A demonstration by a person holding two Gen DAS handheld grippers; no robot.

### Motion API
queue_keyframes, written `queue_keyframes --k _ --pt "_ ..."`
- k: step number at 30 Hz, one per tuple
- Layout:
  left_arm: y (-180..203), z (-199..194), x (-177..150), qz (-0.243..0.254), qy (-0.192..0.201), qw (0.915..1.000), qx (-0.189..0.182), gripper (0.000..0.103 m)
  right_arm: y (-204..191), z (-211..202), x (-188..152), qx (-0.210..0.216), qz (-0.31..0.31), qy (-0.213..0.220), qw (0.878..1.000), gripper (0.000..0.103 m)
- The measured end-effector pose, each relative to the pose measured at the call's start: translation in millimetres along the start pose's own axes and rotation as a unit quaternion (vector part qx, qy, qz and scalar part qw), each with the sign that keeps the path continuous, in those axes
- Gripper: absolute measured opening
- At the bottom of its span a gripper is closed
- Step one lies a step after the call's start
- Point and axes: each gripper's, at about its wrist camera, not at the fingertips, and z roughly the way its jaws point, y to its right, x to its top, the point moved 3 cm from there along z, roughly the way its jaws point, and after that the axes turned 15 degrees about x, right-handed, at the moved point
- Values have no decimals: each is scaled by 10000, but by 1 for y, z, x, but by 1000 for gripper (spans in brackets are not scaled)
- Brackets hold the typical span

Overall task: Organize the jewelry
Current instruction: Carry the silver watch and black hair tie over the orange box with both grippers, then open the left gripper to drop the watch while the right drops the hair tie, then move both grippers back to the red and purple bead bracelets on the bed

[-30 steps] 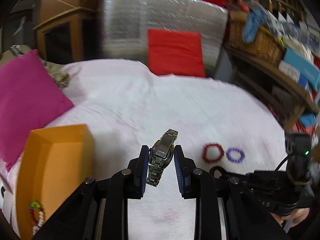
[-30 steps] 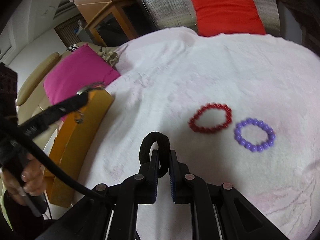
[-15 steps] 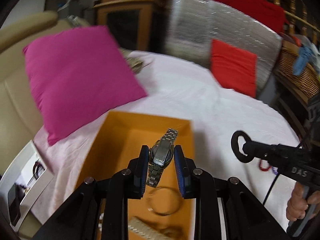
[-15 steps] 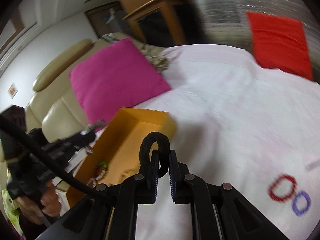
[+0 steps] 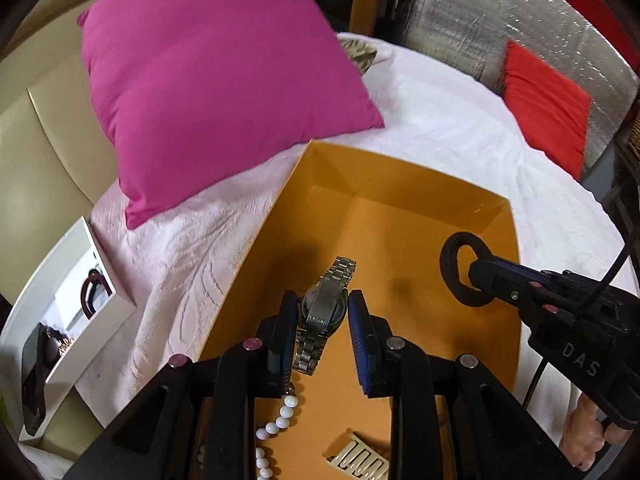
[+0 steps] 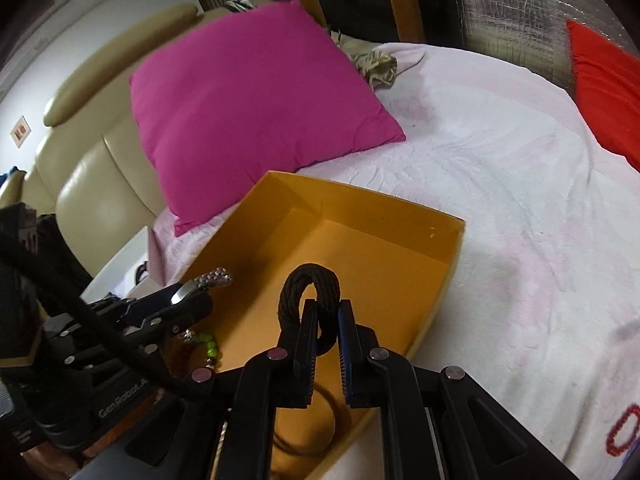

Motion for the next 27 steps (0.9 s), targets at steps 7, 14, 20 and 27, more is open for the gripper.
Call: queue_keyframes --k 7,14,20,27 --pt "14 16 -7 178 -381 9989 213 27 10 22 4 -154 85 -138 9998 14" --pt "8 -1 -5 195 -159 9986 456 27 19 21 10 -10 409 -95 9991 17" --pt "11 -9 -2 172 -97 9988 450 28 25 -11 11 172 518 318 9980 17" --pt "39 -36 7 329 387 9979 398 28 53 -84 -10 134 708 790 9943 17"
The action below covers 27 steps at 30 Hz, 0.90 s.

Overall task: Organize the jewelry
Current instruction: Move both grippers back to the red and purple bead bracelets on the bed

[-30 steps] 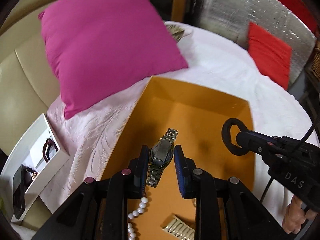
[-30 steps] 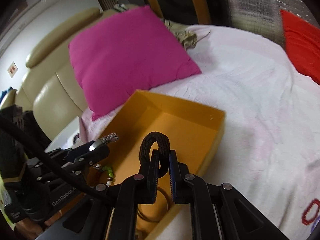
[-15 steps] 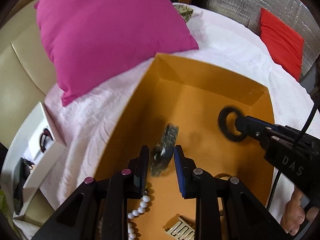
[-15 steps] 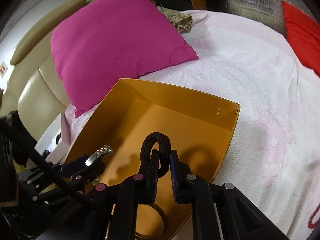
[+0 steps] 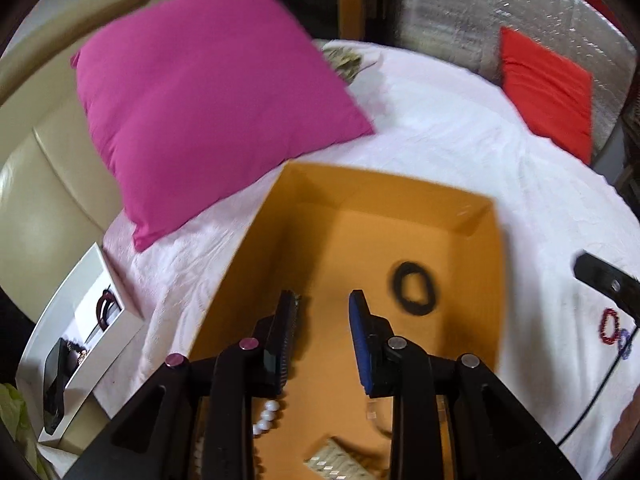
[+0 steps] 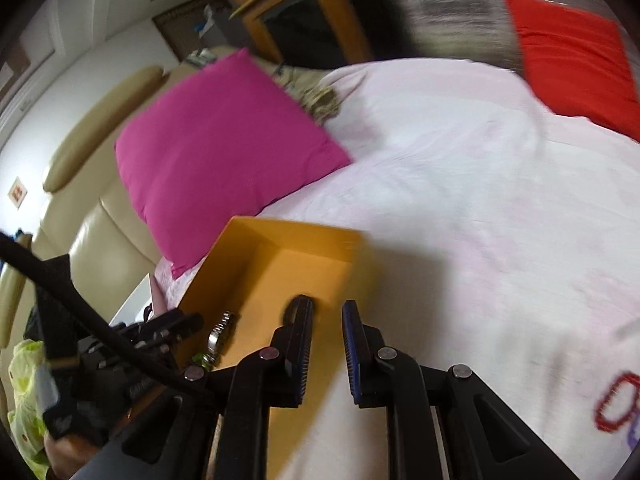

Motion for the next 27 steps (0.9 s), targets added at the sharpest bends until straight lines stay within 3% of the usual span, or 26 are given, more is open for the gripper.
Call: queue_keyframes --k 5,9,14,19,27 --pt "42 -43 5 309 682 9971 -165 29 42 -86 -22 -233 275 410 9985 17" --pt "92 -77 2 729 1198 9890 -463 44 85 -158 -46 -488 588 727 9944 17" --pt "156 -98 -8 1293 1393 9787 -781 44 141 -234 -83 -769 1134 1195 9833 17" --pt "204 -102 -23 1773 1342 9704 -945 45 186 -267 -117 -783 1726 1515 9701 19" --pt "255 -95 -49 2425 1266 9588 -765 48 222 -269 -132 -782 1985 1214 9694 19"
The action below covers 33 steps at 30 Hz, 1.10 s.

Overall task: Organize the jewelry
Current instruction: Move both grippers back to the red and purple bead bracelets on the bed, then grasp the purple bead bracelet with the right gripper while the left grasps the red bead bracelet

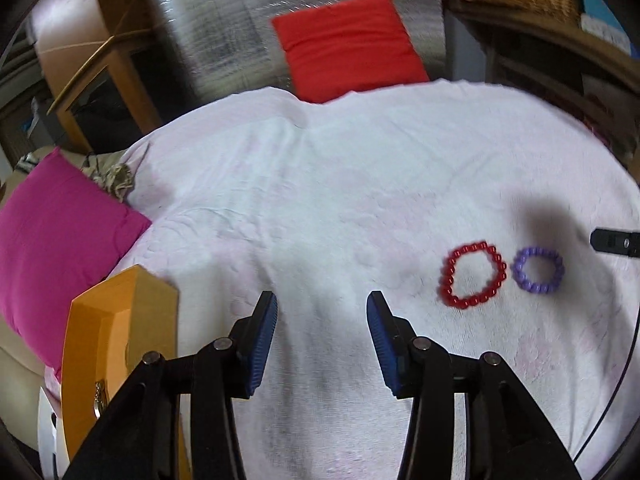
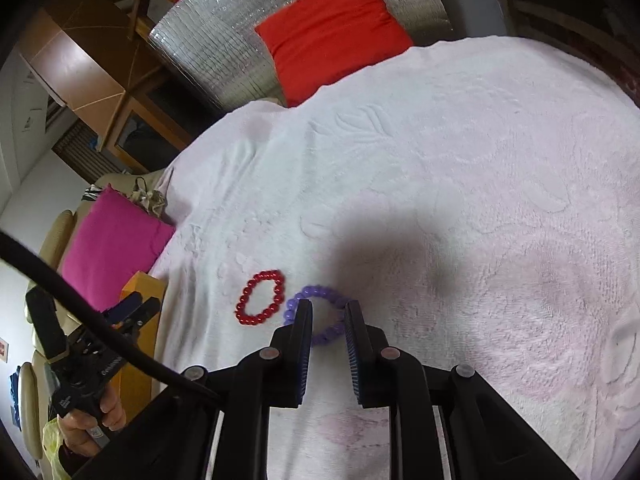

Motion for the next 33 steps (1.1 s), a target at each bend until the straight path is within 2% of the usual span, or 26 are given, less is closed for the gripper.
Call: queue_keyframes --k 5,10,11,12,14,18,22,27,33 --pt "21 5 -4 134 -166 9997 -104 48 7 8 -5 -11 5 -203 9998 19" --pt "30 3 -7 10 -258 9992 -300 49 4 16 -7 -54 -64 -270 9996 19" --pt "32 3 -7 -34 -269 9991 -338 50 4 18 -8 -94 -99 -283 9995 19" --pt "34 4 -6 -66 -276 9990 -354 58 3 20 -9 -132 -119 -290 9994 19" --pt "37 3 -5 -123 -234 9989 -377 63 3 24 -9 -206 -127 -267 9994 19" --pt "42 4 -1 -225 -201 9980 -556 63 4 32 -7 -334 -180 -201 9991 19" --pt "47 9 1 -301 -218 9972 -644 63 2 45 -7 -605 -394 -247 9971 19" --pt "58 14 2 -354 -287 9942 -978 63 1 59 -9 -905 -710 -315 9929 19" --pt "72 22 2 -316 -409 9918 -1171 63 -7 64 -14 -1329 -1276 -322 9824 11"
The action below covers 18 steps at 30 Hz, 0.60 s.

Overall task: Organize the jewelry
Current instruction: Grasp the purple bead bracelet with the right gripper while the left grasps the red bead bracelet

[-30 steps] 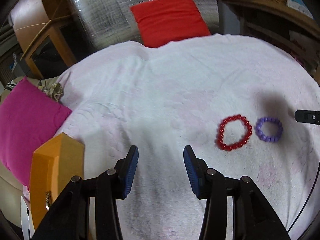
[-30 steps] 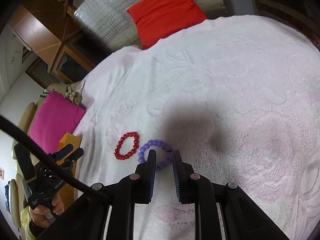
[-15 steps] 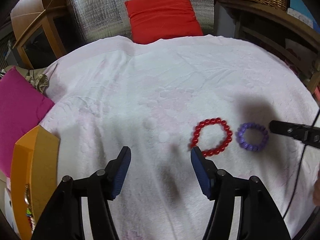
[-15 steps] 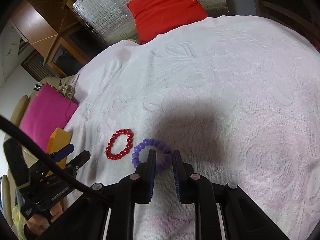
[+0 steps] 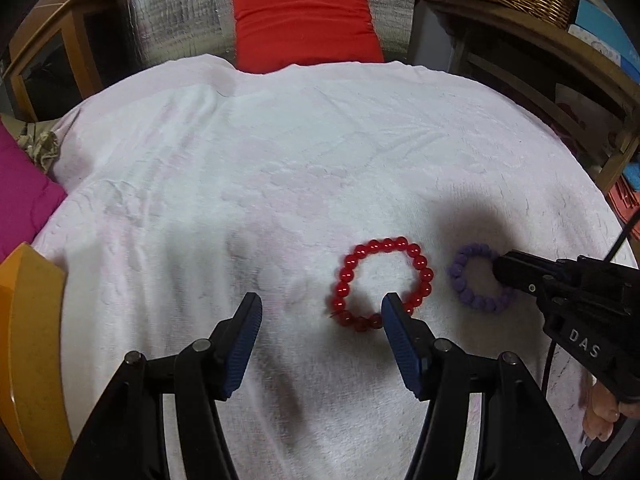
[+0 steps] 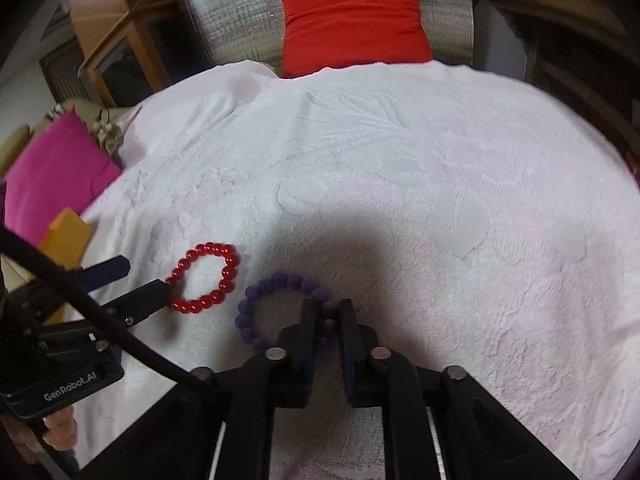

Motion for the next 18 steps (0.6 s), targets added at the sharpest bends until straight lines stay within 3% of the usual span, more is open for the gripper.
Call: queue_keyframes --k 8,15,18 --pt "19 0 5 44 29 9995 -317 64 14 -16 2 -84 185 158 9997 11" --pt "38 8 6 64 -95 9990 -421 67 34 -25 0 -117 440 190 9988 11" --pt "43 10 6 132 -64 9994 -305 67 37 -26 -2 -75 502 158 9986 11"
